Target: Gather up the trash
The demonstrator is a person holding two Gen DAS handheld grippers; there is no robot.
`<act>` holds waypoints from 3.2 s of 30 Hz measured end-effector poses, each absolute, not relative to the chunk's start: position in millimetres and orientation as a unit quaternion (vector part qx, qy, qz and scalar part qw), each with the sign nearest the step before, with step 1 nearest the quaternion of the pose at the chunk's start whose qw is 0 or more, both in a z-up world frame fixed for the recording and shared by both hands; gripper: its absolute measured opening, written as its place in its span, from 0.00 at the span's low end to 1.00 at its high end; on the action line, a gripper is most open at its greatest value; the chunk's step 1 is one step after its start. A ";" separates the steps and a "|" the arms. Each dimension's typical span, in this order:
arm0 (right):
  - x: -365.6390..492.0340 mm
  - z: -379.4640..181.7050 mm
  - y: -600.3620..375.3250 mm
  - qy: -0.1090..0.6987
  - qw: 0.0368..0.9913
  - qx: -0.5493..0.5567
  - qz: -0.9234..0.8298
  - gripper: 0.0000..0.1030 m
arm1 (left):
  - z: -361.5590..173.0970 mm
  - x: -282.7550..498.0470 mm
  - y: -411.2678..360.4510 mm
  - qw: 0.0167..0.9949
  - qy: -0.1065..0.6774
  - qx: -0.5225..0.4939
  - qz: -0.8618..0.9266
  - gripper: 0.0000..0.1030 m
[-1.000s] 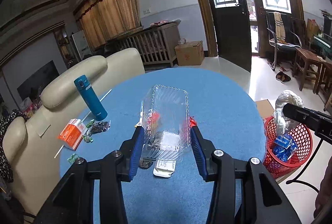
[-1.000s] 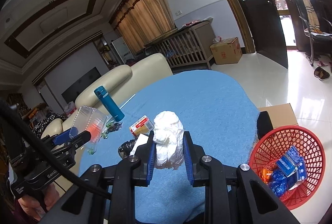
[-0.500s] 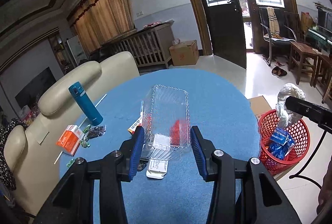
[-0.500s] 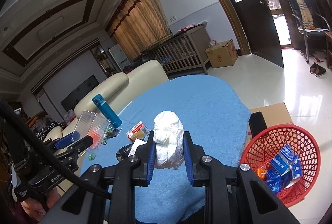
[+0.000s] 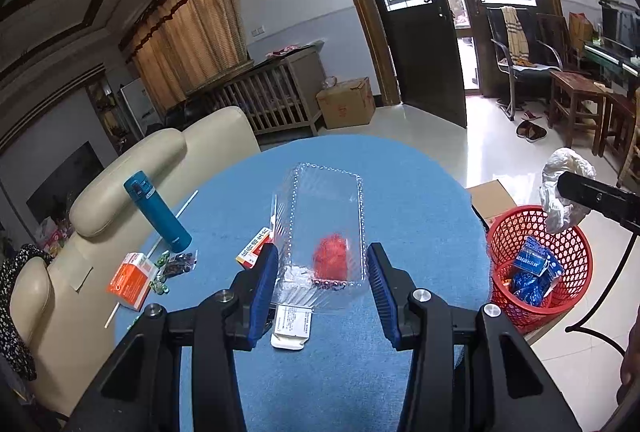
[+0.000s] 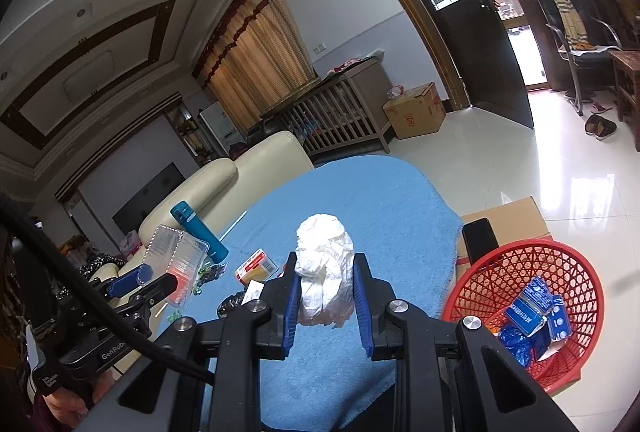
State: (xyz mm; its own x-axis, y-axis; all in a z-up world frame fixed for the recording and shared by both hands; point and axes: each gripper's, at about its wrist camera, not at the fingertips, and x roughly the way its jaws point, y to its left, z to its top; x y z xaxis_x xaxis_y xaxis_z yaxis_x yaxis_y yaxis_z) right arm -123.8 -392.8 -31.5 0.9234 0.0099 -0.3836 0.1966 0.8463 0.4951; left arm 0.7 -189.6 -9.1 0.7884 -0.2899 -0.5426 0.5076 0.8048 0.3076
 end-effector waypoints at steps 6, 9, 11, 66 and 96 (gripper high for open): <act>-129.6 -33.7 -398.7 0.185 0.940 0.282 -0.054 0.26 | -10.6 -3.3 -196.0 0.916 0.242 0.232 -0.221 0.46; -132.4 -35.5 -401.4 0.184 0.938 0.287 -0.057 0.26 | -11.9 -3.5 -198.2 0.914 0.245 0.233 -0.223 0.46; -134.4 -36.0 -403.6 0.183 0.937 0.290 -0.059 0.26 | -13.0 -3.5 -199.2 0.914 0.244 0.236 -0.223 0.46; -208.2 -69.7 -502.0 0.158 0.894 0.386 -0.163 0.26 | -32.9 -18.5 -313.1 0.808 0.320 0.228 -0.438 0.46; -211.4 -96.9 -516.7 0.190 0.869 0.416 -0.189 0.70 | -54.2 -3.2 -251.0 0.840 0.305 0.234 -0.384 0.70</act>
State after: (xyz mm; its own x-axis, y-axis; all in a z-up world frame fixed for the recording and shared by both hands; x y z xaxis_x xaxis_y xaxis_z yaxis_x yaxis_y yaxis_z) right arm -211.4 -516.7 -96.9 0.8564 -0.1708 -0.4873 0.4866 0.5827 0.6509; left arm -3.2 -251.0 -54.2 0.5197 -0.5011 -0.6919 0.7870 0.5959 0.1596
